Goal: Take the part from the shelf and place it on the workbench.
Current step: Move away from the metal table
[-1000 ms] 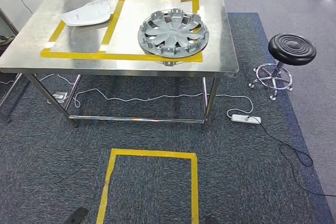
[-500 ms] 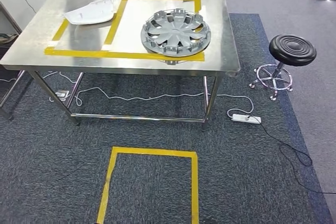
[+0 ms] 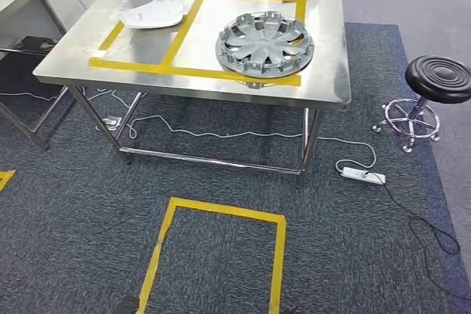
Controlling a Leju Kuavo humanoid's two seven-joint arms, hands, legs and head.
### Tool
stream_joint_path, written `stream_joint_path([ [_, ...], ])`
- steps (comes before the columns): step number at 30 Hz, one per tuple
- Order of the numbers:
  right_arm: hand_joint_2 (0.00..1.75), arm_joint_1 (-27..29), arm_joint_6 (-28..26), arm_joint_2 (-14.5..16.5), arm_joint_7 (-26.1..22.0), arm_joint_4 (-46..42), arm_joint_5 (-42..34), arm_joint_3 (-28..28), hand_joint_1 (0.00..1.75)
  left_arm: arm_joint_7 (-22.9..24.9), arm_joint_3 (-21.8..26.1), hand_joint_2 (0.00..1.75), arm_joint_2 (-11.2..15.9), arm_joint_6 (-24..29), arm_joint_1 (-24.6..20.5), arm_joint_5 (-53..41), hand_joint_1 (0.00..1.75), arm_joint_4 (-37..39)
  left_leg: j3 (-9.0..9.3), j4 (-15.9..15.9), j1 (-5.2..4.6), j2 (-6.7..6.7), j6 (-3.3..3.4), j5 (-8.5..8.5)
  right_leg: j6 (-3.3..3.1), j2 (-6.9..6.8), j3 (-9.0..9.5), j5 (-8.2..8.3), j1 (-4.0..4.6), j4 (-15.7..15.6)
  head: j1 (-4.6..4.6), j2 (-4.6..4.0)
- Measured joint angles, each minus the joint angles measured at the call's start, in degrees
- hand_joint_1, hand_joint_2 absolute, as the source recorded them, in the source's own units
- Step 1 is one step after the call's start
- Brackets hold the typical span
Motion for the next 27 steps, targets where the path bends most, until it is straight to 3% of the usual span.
stream_joint_path([
  [2, 0.00, 0.02, 0.00, -0.01, 0.36, 0.00, 0.04, 0.00, 0.00, 0.32, 0.27, 0.00, -0.05, -0.51, 0.28, 0.45, 0.00, 0.07, -2.59, 5.94, -0.43, 2.40, 0.36, -3.76, -0.78, -1.39, -0.22, 0.25, 0.31, -0.08, -0.45, 0.00],
  [4, 0.00, 0.15, -0.04, -0.03, 0.63, 0.00, 0.08, 0.00, 0.00, 0.27, 0.53, 0.00, -0.13, -0.72, 0.36, 0.60, 0.00, 0.08, -5.87, 13.85, -0.74, 3.41, 0.80, -7.66, -1.09, -3.02, -0.53, 0.33, 0.77, -0.09, -0.66, 0.00],
  [5, 0.00, 0.18, -0.07, -0.03, 0.68, 0.00, 0.09, 0.00, 0.00, 0.15, 0.68, 0.00, -0.16, -0.70, 0.44, 0.50, 0.00, 0.08, -6.58, 16.09, -0.82, 3.53, 1.02, -8.45, -1.15, -3.84, -0.65, 0.34, 0.96, -0.08, -0.68, 0.00],
  [6, 0.00, 0.17, -0.12, -0.03, 0.61, 0.00, 0.09, 0.00, 0.00, -0.04, 0.83, 0.00, -0.19, -0.59, 0.57, 0.28, 0.00, 0.08, -6.18, 16.26, -0.88, 3.62, 1.25, -8.21, -1.17, -4.60, -0.71, 0.33, 1.09, -0.08, -0.66, 0.00],
  [8, 0.00, 0.01, -0.24, -0.03, 0.26, 0.00, 0.02, 0.00, 0.00, -0.56, 1.04, 0.00, -0.25, -0.05, 0.77, -0.43, 0.00, 0.08, -2.44, 11.14, -1.03, 4.74, 1.72, -5.75, -1.07, -5.98, -0.69, 0.27, 1.20, -0.07, -0.69, -0.01],
  [9, 0.00, -0.07, -0.30, -0.04, 0.04, -0.01, -0.03, 0.00, 0.00, -0.80, 1.06, 0.00, -0.30, 0.24, 0.73, -0.75, 0.00, 0.08, -0.13, 7.52, -1.29, 6.19, 1.76, -4.77, -0.83, -6.61, -0.71, 0.13, 1.40, 0.02, -0.76, -0.01],
  [11, 0.00, -0.20, -0.36, -0.05, -0.22, -0.04, -0.11, 0.00, 0.00, -1.11, 1.06, 0.00, -0.45, 0.61, 0.40, -1.22, 0.00, 0.08, 2.49, 2.90, -1.69, 8.28, 2.04, -4.18, -0.22, -7.79, -0.67, -0.14, 1.82, 0.06, -0.81, -0.01],
  [12, 0.00, -0.25, -0.37, -0.06, -0.27, -0.05, -0.14, 0.00, 0.00, -1.16, 1.06, 0.00, -0.52, 0.69, 0.35, -1.32, 0.00, 0.08, 2.67, 2.21, -1.92, 8.41, 2.21, -4.44, 0.08, -8.41, -0.52, -0.23, 2.00, -0.05, -0.77, 0.00],
  [14, 0.00, -0.45, -0.38, -0.06, -0.30, -0.06, -0.21, 0.00, 0.00, -1.19, 1.07, 0.00, -0.58, 0.80, 0.61, -1.42, 0.00, 0.08, 2.51, 2.05, -1.93, 7.08, 2.92, -4.46, 0.58, -8.98, -0.05, -0.50, 1.81, -0.24, -0.57, 0.00],
  [16, 0.00, -0.67, -0.37, -0.05, -0.32, -0.05, -0.23, 0.00, 0.00, -1.19, 1.09, 0.00, -0.54, 0.96, 0.85, -1.47, 0.00, 0.09, 2.52, 1.96, -1.86, 5.85, 3.64, -4.38, 0.95, -6.59, -0.94, -2.38, 1.52, 2.18, -0.37, 0.00],
  [18, 0.00, -0.63, -0.38, -0.05, -0.39, -0.04, -0.29, 0.00, 0.00, -1.31, 1.10, 0.00, -0.51, 1.17, 0.66, -1.65, 0.00, 0.09, 2.49, 1.95, -1.95, 4.49, 4.25, -4.33, 0.97, -3.41, -4.14, -5.76, 1.49, 8.99, -0.09, -0.01],
  [19, 0.00, -0.53, -0.39, -0.06, -0.43, -0.04, -0.36, -0.01, 0.00, -1.41, 1.10, 0.00, -0.54, 1.32, 0.54, -1.86, 0.00, 0.09, 2.47, 1.95, -2.07, 3.66, 4.45, -4.31, 0.88, -2.70, -6.07, -7.08, 1.57, 12.73, -0.02, -0.01],
  [20, 0.00, -0.44, -0.42, -0.07, -0.46, -0.05, -0.43, -0.01, 0.00, -1.50, 1.10, 0.00, -0.58, 1.55, 0.49, -2.17, 0.00, 0.09, 2.48, 1.95, -2.19, 2.79, 4.56, -4.31, 0.73, -2.32, -7.55, -7.52, 1.68, 15.20, 0.01, -0.01],
  [21, 0.00, -0.39, -0.43, -0.07, -0.48, -0.05, -0.49, -0.02, 0.00, -1.56, 1.10, 0.00, -0.61, 1.83, 0.52, -2.50, 0.00, 0.10, 2.50, 1.96, -2.29, 1.90, 4.60, -4.28, 0.50, -2.07, -8.17, -6.87, 1.81, 15.69, 0.04, 0.00],
  [23, 0.00, -0.38, -0.45, -0.08, -0.49, -0.05, -0.55, -0.02, 0.00, -1.60, 1.10, 0.00, -0.61, 2.36, 0.63, -2.92, 0.00, 0.10, 2.57, 1.96, -2.36, 0.22, 4.56, -4.20, -0.09, -1.16, -6.45, -3.07, 2.00, 10.68, 0.04, 0.00],
  [24, 0.00, -0.39, -0.45, -0.08, -0.51, -0.05, -0.57, -0.02, 0.00, -1.61, 1.10, 0.00, -0.63, 2.48, 0.64, -3.01, 0.00, 0.10, 2.56, 2.00, -2.41, -0.54, 4.46, -4.13, -0.38, 0.20, -4.88, -1.21, 1.99, 6.87, 0.04, 0.00],
  [25, 0.00, -0.40, -0.46, -0.08, -0.53, -0.05, -0.58, -0.02, 0.00, -1.62, 1.10, 0.00, -0.65, 2.55, 0.60, -3.07, 0.00, 0.10, 2.47, 2.07, -2.44, -1.28, 4.29, -4.06, -0.52, 1.42, -3.53, 0.04, 1.89, 3.66, 0.00, 0.00],
  [27, 0.00, -0.47, -0.47, -0.08, -0.55, -0.06, -0.61, -0.03, 0.00, -1.65, 1.10, 0.00, -0.68, 2.57, 0.62, -3.18, 0.00, 0.10, 2.17, 2.05, -2.35, -2.48, 3.69, -3.80, -0.72, 2.89, -2.24, 0.71, 1.88, 0.65, -0.02, 0.00],
])
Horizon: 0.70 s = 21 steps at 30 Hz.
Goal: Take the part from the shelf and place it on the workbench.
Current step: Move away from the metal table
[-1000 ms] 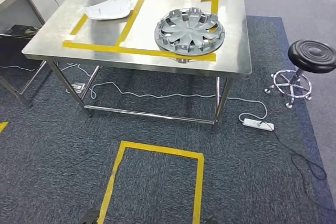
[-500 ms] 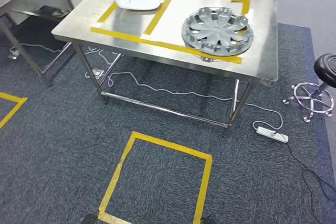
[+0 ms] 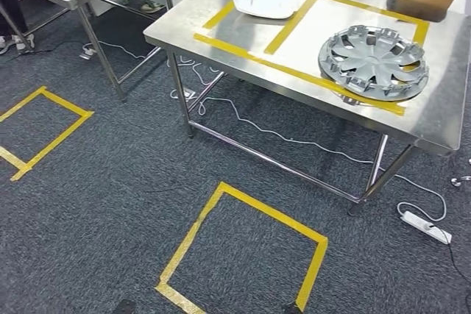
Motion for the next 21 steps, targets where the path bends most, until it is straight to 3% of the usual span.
stream_joint_path([
  [2, 0.00, -0.12, -0.01, 0.01, -0.01, -0.01, -0.01, -0.01, 0.00, -0.02, 0.00, 0.00, 0.03, 0.03, 0.30, -0.07, 0.00, 0.00, -0.23, -0.23, 0.26, -0.77, -0.75, 0.32, -0.44, -0.99, 0.35, 0.33, 0.08, -0.47, 0.00, 0.00],
  [4, 0.00, -0.20, -0.02, 0.02, -0.05, -0.01, -0.02, -0.02, 0.00, -0.02, 0.00, 0.00, 0.01, 0.06, 0.52, -0.10, 0.00, 0.00, -1.01, 1.21, 0.13, 1.31, -1.31, -0.81, -1.06, -2.29, 0.70, 0.86, -0.03, -1.15, -0.27, 0.00],
  [6, 0.00, -0.10, -0.02, 0.02, -0.09, -0.01, -0.02, -0.02, 0.00, -0.02, 0.00, 0.00, -0.10, 0.07, 0.31, -0.10, 0.00, 0.00, -3.65, 6.76, -0.03, 4.69, -1.79, -4.23, -1.42, -3.94, 0.85, 1.11, -0.04, -1.57, -0.55, 0.00],
  [8, 0.00, 0.14, -0.01, 0.00, 0.05, -0.01, -0.02, -0.02, 0.00, -0.02, 0.00, 0.00, -0.17, 0.07, 0.11, -0.10, 0.00, 0.00, -6.54, 13.01, 0.15, 5.95, -2.25, -6.94, -1.52, -5.78, 0.78, 1.07, 0.01, -1.58, -0.60, 0.00],
  [9, 0.00, 0.21, 0.03, -0.01, 0.18, -0.01, -0.02, -0.02, 0.00, -0.02, 0.00, 0.00, -0.18, 0.07, 0.16, -0.10, 0.00, 0.00, -6.93, 14.08, 0.28, 6.16, -2.42, -6.91, -1.51, -6.63, 0.76, 1.03, 0.00, -1.58, -0.61, 0.00],
  [11, 0.00, 0.25, 0.12, -0.02, 0.51, -0.01, -0.02, -0.02, 0.00, -0.02, 0.00, 0.00, -0.15, 0.07, 0.34, -0.10, 0.00, 0.00, -4.52, 10.27, 0.54, 6.88, -2.66, -4.21, -1.30, -8.20, 0.82, 0.89, -0.09, -1.58, -0.62, 0.00],
  [12, 0.00, 0.24, 0.16, -0.02, 0.67, -0.01, -0.04, -0.02, 0.00, -0.02, 0.00, 0.00, -0.14, 0.08, 0.36, -0.11, 0.00, 0.00, -2.32, 6.68, 0.59, 8.18, -2.75, -2.62, -1.06, -8.87, 0.93, 0.77, -0.04, -1.55, -0.63, 0.00],
  [14, 0.00, 0.28, 0.19, -0.03, 1.03, -0.03, -0.07, -0.04, 0.00, -0.02, 0.00, 0.00, -0.22, 0.08, 0.12, -0.10, 0.00, 0.00, 0.97, 0.93, 0.42, 10.54, -2.31, -1.09, -0.36, -10.09, 0.95, 0.34, 0.29, -1.33, -0.70, 0.00],
  [15, 0.00, 0.31, 0.20, -0.04, 1.18, -0.04, -0.07, -0.05, 0.00, -0.02, 0.00, 0.00, -0.27, 0.02, 0.03, -0.03, 0.00, 0.00, 1.56, -0.20, 0.31, 11.06, -1.89, -1.11, -0.01, -10.67, 1.12, 0.15, 0.50, -1.30, -0.64, 0.00],
  [17, 0.00, 0.25, 0.23, -0.03, 1.37, -0.05, -0.04, -0.08, 0.00, -0.02, 0.01, 0.00, -0.30, -0.21, 0.12, 0.21, 0.00, 0.00, 1.56, -0.50, 0.20, 9.85, -0.85, -1.21, 0.59, -11.64, 1.64, -0.15, 0.47, -1.40, -0.38, 0.00],
  [19, 0.00, 0.15, 0.27, 0.00, 1.42, -0.05, 0.02, -0.08, 0.00, -0.26, 0.03, 0.00, -0.21, -0.49, 0.36, 0.35, 0.00, 0.00, 1.58, -0.57, 0.27, 8.64, -0.13, -1.07, 1.18, -9.80, 1.33, -1.45, 0.14, 0.12, -0.25, 0.00],
  [21, 0.00, 0.30, 0.28, 0.02, 1.43, -0.05, 0.06, -0.10, 0.00, -1.25, 0.05, 0.00, -0.10, -0.52, 0.27, -0.03, 0.00, 0.00, 1.50, -0.61, 0.30, 7.34, 0.51, -0.90, 1.45, -6.57, -1.35, -4.72, -0.02, 6.04, -0.14, 0.00],
])
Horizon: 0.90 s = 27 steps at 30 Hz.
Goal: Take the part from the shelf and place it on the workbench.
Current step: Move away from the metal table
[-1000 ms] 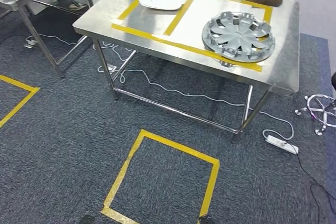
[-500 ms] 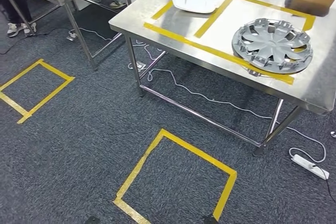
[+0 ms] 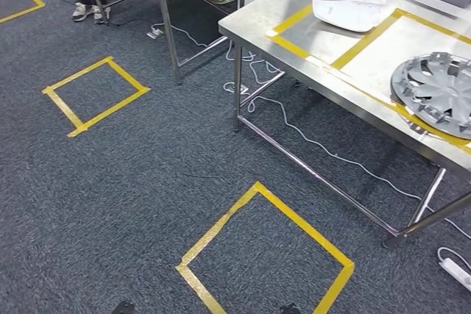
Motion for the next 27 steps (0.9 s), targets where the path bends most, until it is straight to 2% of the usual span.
stream_joint_path([
  [1, 0.00, 0.15, 0.00, 0.00, 0.00, 0.00, 0.01, -0.04, 0.00, -0.68, 0.00, 0.00, 0.01, 0.08, -0.10, -0.31, 0.00, 0.00, -0.07, 0.00, -0.06, -0.79, 0.22, 0.05, -0.03, 0.89, -1.92, -1.73, 0.01, 3.96, 0.05, 0.00],
  [2, 0.00, 0.28, -0.01, -0.01, 0.00, 0.00, 0.03, -0.09, 0.00, -1.28, -0.01, 0.00, -0.01, 0.16, -0.15, -0.61, 0.00, 0.00, -0.12, 0.00, -0.13, -1.62, 0.34, 0.09, -0.10, 1.30, -3.59, -2.76, 0.04, 7.14, 0.09, 0.00],
  [3, 0.00, 0.35, -0.01, -0.01, 0.00, 0.00, 0.07, -0.14, 0.00, -1.64, -0.01, 0.00, -0.02, 0.16, -0.11, -0.77, 0.00, 0.00, -0.13, 0.00, -0.18, -2.44, 0.36, 0.11, -0.21, 1.51, -4.55, -2.80, 0.07, 8.66, 0.14, 0.00],
  [4, 0.00, 0.36, -0.02, -0.02, 0.00, 0.00, 0.15, -0.18, 0.00, -1.85, -0.01, 0.00, -0.02, 0.08, -0.01, -0.87, 0.00, 0.00, -0.10, 0.01, -0.21, -3.25, 0.34, 0.14, -0.37, 1.65, -4.55, -1.79, 0.08, 8.15, 0.14, 0.00],
  [6, 0.00, 0.29, -0.01, -0.01, 0.00, 0.00, 0.49, -0.20, 0.00, -1.75, -0.01, 0.00, 0.02, -0.42, 0.18, -1.21, 0.00, 0.00, -0.04, 0.02, -0.16, -4.82, 0.18, 0.23, -0.71, 2.75, -1.82, 2.19, -0.02, 1.81, 0.15, 0.00],
  [8, 0.00, 0.26, 0.03, 0.05, 0.06, 0.00, 0.85, -0.20, 0.00, -1.35, -0.06, 0.00, 0.03, -1.15, 0.20, -1.93, 0.00, 0.00, -0.27, 0.19, -0.23, -6.29, -0.30, 0.37, -0.84, 5.21, 1.07, 4.63, -0.36, -4.68, 0.09, 0.00],
  [9, 0.00, 0.25, 0.05, 0.08, 0.10, 0.00, 0.97, -0.20, 0.00, -1.16, -0.11, 0.44, 0.04, -1.44, 0.25, -2.24, 0.00, 0.00, -0.47, 0.18, -0.19, -6.88, -0.65, 0.51, -0.90, 6.03, 1.69, 4.88, -0.41, -6.07, 0.07, 0.00],
  [10, 0.00, 0.23, 0.07, 0.11, 0.19, 0.00, 1.04, -0.20, 0.00, -1.03, -0.17, 0.87, 0.04, -1.63, 0.37, -2.49, 0.00, 0.00, -0.67, 0.11, -0.11, -7.45, -1.06, 0.69, -1.06, 6.19, 1.84, 4.81, -0.34, -6.49, 0.05, 0.00],
  [11, 0.00, 0.22, 0.07, 0.14, 0.26, 0.00, 1.09, -0.21, 0.00, -0.94, -0.22, 1.31, 0.06, -1.73, 0.58, -2.61, 0.00, 0.00, -0.81, -0.09, 0.07, -8.01, -1.47, 0.93, -1.37, 5.60, 1.87, 4.99, -0.22, -6.54, 0.05, 0.00],
  [12, 0.00, 0.18, 0.07, 0.16, 0.31, 0.00, 1.13, -0.21, 0.00, -0.85, -0.26, 1.75, 0.09, -1.81, 0.82, -2.68, 0.00, 0.00, -0.95, -0.10, 0.13, -7.83, -1.78, 0.90, -1.78, 4.97, 1.94, 5.21, -0.18, -6.73, 0.05, 0.00],
  [14, 0.00, 0.20, 0.08, 0.21, 0.35, 0.00, 1.22, -0.22, 0.00, -0.58, -0.34, 1.75, 0.10, -1.98, 0.97, -2.85, 0.00, 0.00, -2.21, 2.27, -0.04, -5.50, -2.23, -0.91, -2.52, 3.53, 2.05, 5.65, -0.24, -7.26, -0.20, 0.00],
  [16, 0.00, 0.35, 0.13, 0.22, 0.38, 0.00, 1.34, -0.22, 0.00, -0.38, -0.43, 0.87, 0.03, -2.24, 0.71, -2.97, 0.00, 0.00, -5.21, 8.68, -0.17, -2.50, -2.53, -4.61, -2.89, 1.85, 2.02, 5.73, -0.07, -7.42, -0.41, 0.00],
  [17, 0.00, 0.45, 0.17, 0.21, 0.42, 0.00, 1.41, -0.22, 0.00, -0.39, -0.45, 0.44, 0.02, -2.37, 0.61, -2.95, 0.00, 0.00, -6.73, 12.03, -0.14, -1.83, -2.68, -6.03, -2.96, 0.96, 1.97, 5.71, 0.03, -7.42, -0.42, 0.00],
  [18, 0.00, 0.49, 0.20, 0.21, 0.46, 0.00, 1.46, -0.23, 0.00, -0.51, -0.46, 0.00, 0.03, -2.51, 0.63, -2.84, 0.00, 0.00, -7.57, 14.06, -0.09, -1.47, -2.79, -6.52, -3.00, 0.11, 1.95, 5.67, 0.08, -7.42, -0.42, 0.00],
  [19, 0.00, 0.48, 0.24, 0.21, 0.49, 0.00, 1.50, -0.23, 0.00, -0.74, -0.45, 0.00, 0.08, -2.67, 0.73, -2.67, 0.00, 0.00, -7.50, 14.30, -0.04, -1.22, -2.87, -6.02, -3.01, -0.65, 1.94, 5.65, 0.10, -7.42, -0.43, 0.00],
  [20, 0.00, 0.43, 0.27, 0.21, 0.50, 0.00, 1.54, -0.23, 0.00, -1.05, -0.40, 0.00, 0.15, -2.86, 0.83, -2.40, 0.00, 0.00, -6.42, 12.57, 0.00, -0.90, -2.90, -4.65, -2.96, -1.33, 1.97, 5.61, 0.10, -7.42, -0.44, 0.00],
  [21, 0.00, 0.38, 0.30, 0.22, 0.50, 0.00, 1.55, -0.22, 0.00, -1.36, -0.33, 0.00, 0.20, -3.04, 0.88, -2.12, 0.00, 0.00, -4.54, 9.41, 0.01, 0.01, -2.88, -2.88, -2.85, -1.96, 2.05, 5.54, 0.11, -7.41, -0.45, 0.00],
  [23, 0.00, 0.36, 0.37, 0.22, 0.51, 0.00, 1.58, -0.22, 0.00, -1.78, -0.15, 0.00, 0.26, -3.44, 0.63, -1.64, 0.00, 0.00, -0.80, 2.82, -0.23, 3.29, -2.61, -0.66, -2.38, -3.16, 2.22, 5.20, 0.49, -7.26, -0.50, 0.00],
  [24, 0.00, 0.38, 0.42, 0.22, 0.52, 0.00, 1.60, -0.22, 0.00, -1.86, -0.07, 0.00, 0.26, -3.67, 0.44, -1.48, 0.00, 0.00, 0.22, 0.86, -0.37, 4.43, -2.26, -0.32, -2.10, -3.80, 2.38, 5.04, 0.73, -7.23, -0.44, 0.00],
  [25, 0.00, 0.38, 0.48, 0.22, 0.53, 0.00, 1.63, -0.22, 0.00, -1.91, 0.01, 0.00, 0.27, -3.91, 0.31, -1.34, 0.00, 0.00, 0.55, 0.02, -0.52, 4.75, -1.87, -0.42, -1.83, -4.48, 2.55, 4.89, 0.94, -7.25, -0.37, 0.00],
  [26, 0.00, 0.35, 0.53, 0.22, 0.54, 0.00, 1.65, -0.22, 0.00, -1.90, 0.09, 0.00, 0.28, -4.12, 0.30, -1.22, 0.00, 0.00, 0.51, -0.17, -0.56, 3.96, -1.38, -0.44, -1.59, -5.22, 2.78, 4.75, 0.99, -7.30, -0.30, 0.00],
  [27, 0.00, 0.29, 0.58, 0.22, 0.54, 0.00, 1.67, -0.22, 0.00, -1.87, 0.16, 0.00, 0.30, -4.33, 0.43, -1.14, 0.00, 0.00, 0.51, -0.21, -0.48, 3.28, -1.04, -0.37, -1.26, -5.41, 2.98, 4.55, 0.90, -7.30, -0.20, 0.00],
])
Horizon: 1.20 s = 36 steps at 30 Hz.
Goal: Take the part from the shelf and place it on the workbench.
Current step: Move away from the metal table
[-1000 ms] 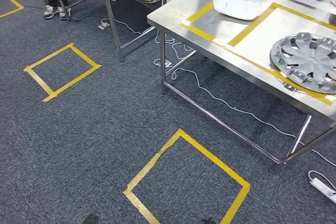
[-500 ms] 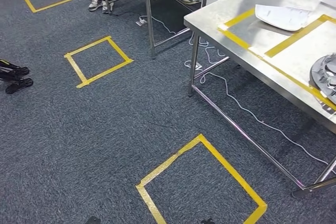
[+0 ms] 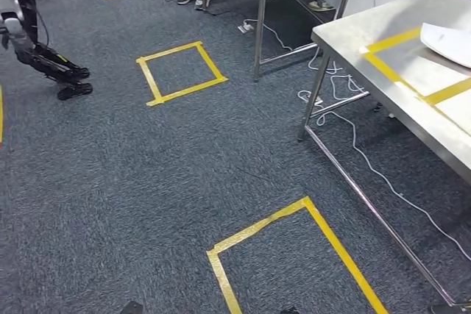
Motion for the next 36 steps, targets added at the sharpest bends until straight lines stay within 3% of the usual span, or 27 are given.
stream_joint_path([
  [2, 0.00, -0.08, 0.09, 0.03, 0.01, 0.00, 0.02, 0.01, 0.00, 0.10, 0.10, 0.00, 0.08, -0.31, 0.25, 0.20, 0.00, 0.00, 0.06, -0.13, 0.23, -1.38, 0.62, 0.15, 0.66, 2.40, -0.71, -1.70, -0.32, 2.25, 0.22, -0.01],
  [4, 0.00, 0.07, 0.16, 0.07, 0.08, 0.00, 0.02, 0.01, 0.00, 0.17, 0.18, 0.00, 0.19, -0.47, 0.18, 0.36, 0.00, 0.00, -0.06, -0.17, 0.35, -2.85, 1.13, 0.32, 1.06, 5.78, -3.71, -5.09, -0.57, 8.81, 0.51, -0.01],
  [6, 0.00, 0.30, 0.22, 0.09, 0.24, 0.00, 0.02, 0.01, 0.00, 0.18, 0.36, 0.00, 0.24, -0.57, 0.05, 0.53, 0.00, 0.00, -0.18, -0.17, 0.30, -4.58, 1.35, 0.42, 1.09, 6.76, -7.02, -7.25, -0.61, 15.19, 0.62, 0.00],
  [7, 0.00, 0.35, 0.25, 0.09, 0.31, 0.00, 0.03, 0.01, 0.00, 0.22, 0.52, 0.00, 0.23, -0.61, 0.11, 0.69, 0.00, 0.00, -0.17, -0.17, 0.28, -5.44, 1.35, 0.46, 1.01, 6.92, -7.53, -6.79, -0.62, 15.79, 0.66, 0.00],
  [9, 0.00, 0.31, 0.27, 0.09, 0.38, 0.00, 0.04, 0.01, 0.00, 0.38, 1.03, 0.00, 0.19, -0.63, 0.30, 0.99, 0.00, 0.00, -0.08, -0.15, 0.33, -7.14, 1.21, 0.54, 0.79, 7.67, -5.62, -3.21, -0.75, 10.96, 0.67, -0.01],
  [11, 0.00, 0.25, 0.30, 0.10, 0.40, 0.00, 0.04, 0.01, 0.00, 0.52, 1.44, 0.00, 0.14, -0.62, 0.30, 1.14, 0.00, 0.00, -0.17, -0.02, 0.32, -8.61, 0.77, 0.64, 0.62, 10.10, -2.42, -0.22, -1.13, 3.80, 0.63, -0.01],
  [13, 0.00, 0.22, 0.31, 0.13, 0.42, 0.00, 0.05, 0.01, 0.00, 0.60, 1.60, 0.00, 0.15, -0.62, 0.25, 1.30, 0.00, 0.00, -0.55, -0.03, 0.35, -9.83, 0.02, 0.94, 0.32, 11.54, -1.12, 0.39, -1.27, 0.87, 0.57, 0.00],
  [15, 0.00, 0.17, 0.32, 0.16, 0.47, 0.00, 0.07, 0.00, 0.00, 0.72, 1.82, 0.00, 0.22, -0.61, 0.44, 1.57, 0.00, 0.00, -0.89, -0.26, 0.56, -10.59, -0.75, 1.34, -0.41, 10.58, -1.02, 0.70, -1.12, 0.59, 0.57, 0.00],
  [17, 0.00, 0.10, 0.32, 0.20, 0.50, 0.00, 0.07, -0.01, 0.00, 0.83, 2.27, 0.00, 0.19, -0.61, 0.65, 1.93, 0.00, 0.00, -1.66, 1.07, 0.49, -8.74, -1.25, 0.23, -1.24, 9.38, -1.01, 1.10, -1.13, 0.25, 0.30, 0.00],
  [19, 0.00, 0.16, 0.32, 0.23, 0.49, 0.00, 0.07, -0.01, 0.00, 0.86, 2.71, 0.00, 0.01, -0.62, 0.50, 2.12, 0.00, 0.00, -4.26, 6.65, 0.31, -5.80, -1.55, -3.24, -1.71, 7.94, -1.08, 1.25, -1.04, 0.07, -0.05, 0.00],
  [21, 0.00, 0.35, 0.32, 0.24, 0.50, 0.00, 0.07, -0.01, 0.00, 0.87, 2.90, 0.00, -0.09, -0.61, 0.31, 2.10, 0.00, 0.00, -7.38, 13.44, 0.34, -4.77, -1.75, -6.19, -1.88, 6.29, -1.23, 1.22, -0.88, 0.07, -0.11, 0.00],
  [22, 0.00, 0.38, 0.32, 0.24, 0.51, 0.00, 0.08, -0.02, 0.00, 0.90, 2.93, 0.00, -0.10, -0.58, 0.35, 2.00, 0.00, 0.00, -7.93, 14.87, 0.35, -4.61, -1.79, -6.32, -1.91, 5.52, -1.27, 1.20, -0.84, 0.07, -0.11, 0.00],
  [23, 0.00, 0.36, 0.32, 0.24, 0.50, 0.00, 0.08, -0.02, 0.00, 0.92, 2.95, 0.00, -0.10, -0.52, 0.44, 1.85, 0.00, 0.00, -7.40, 14.22, 0.35, -4.47, -1.78, -5.41, -1.89, 4.83, -1.27, 1.18, -0.83, 0.07, -0.11, 0.00],
  [24, 0.00, 0.31, 0.32, 0.24, 0.48, 0.00, 0.08, -0.02, 0.00, 0.91, 2.96, 0.00, -0.11, -0.44, 0.51, 1.66, 0.00, 0.00, -5.85, 11.63, 0.35, -4.09, -1.71, -3.76, -1.85, 4.19, -1.23, 1.15, -0.83, 0.07, -0.12, 0.00],
  [26, 0.00, 0.19, 0.29, 0.24, 0.37, 0.00, 0.05, -0.02, 0.00, 0.63, 2.96, 0.00, -0.13, -0.27, 0.35, 1.20, 0.00, 0.00, -1.66, 4.41, 0.12, -1.55, -1.47, -0.88, -1.52, 3.04, -1.08, 0.95, -0.60, 0.17, -0.17, 0.00],
  [28, 0.00, 0.10, 0.25, 0.23, 0.20, 0.00, 0.03, -0.02, 0.00, 0.14, 2.95, 0.00, -0.23, -0.09, -0.12, 0.75, 0.00, 0.00, 0.46, 0.30, -0.15, 0.24, -0.87, -0.18, -0.95, 1.93, -0.99, 0.70, -0.20, 0.22, -0.15, 0.00],
  [30, 0.00, -0.07, 0.22, 0.22, 0.01, 0.00, 0.01, -0.02, 0.00, -0.25, 2.95, 0.00, -0.38, 0.07, -0.28, 0.46, 0.00, 0.00, 0.44, -0.26, -0.23, -0.64, -0.13, -0.28, -0.45, 0.72, -0.71, 0.55, -0.07, 0.10, -0.01, 0.00],
  [31, 0.00, -0.18, 0.20, 0.22, -0.10, 0.00, 0.00, -0.02, 0.00, -0.37, 2.95, 0.00, -0.48, 0.12, -0.16, 0.33, 0.00, 0.00, 0.48, -0.38, -0.16, -1.21, 0.16, -0.21, -0.13, 0.88, -0.58, 0.32, -0.14, 0.26, 0.09, 0.00],
  [33, 0.00, -0.28, 0.15, 0.22, -0.42, 0.00, -0.02, -0.02, 0.00, -0.48, 2.95, 0.00, -0.59, 0.20, -0.11, 0.08, 0.00, 0.00, 0.59, -0.58, 0.14, -2.35, 0.81, 0.02, 0.54, 3.34, -1.70, -1.57, -0.35, 3.04, 0.35, 0.00],
  [35, 0.00, -0.13, 0.12, 0.21, -0.65, 0.00, -0.05, -0.02, 0.00, -0.51, 2.95, 0.00, -0.67, 0.23, -0.35, -0.21, 0.00, 0.00, 0.52, -0.61, 0.29, -3.69, 1.26, 0.15, 1.00, 6.17, -5.06, -5.09, -0.50, 10.13, 0.66, 0.00],
  [36, 0.00, -0.04, 0.12, 0.19, -0.69, 0.00, -0.07, -0.02, 0.00, -0.51, 2.95, 0.00, -0.72, 0.20, -0.44, -0.34, 0.00, 0.00, 0.46, -0.60, 0.30, -4.44, 1.35, 0.18, 1.06, 6.63, -6.83, -6.38, -0.53, 13.64, 0.73, -0.01],
])
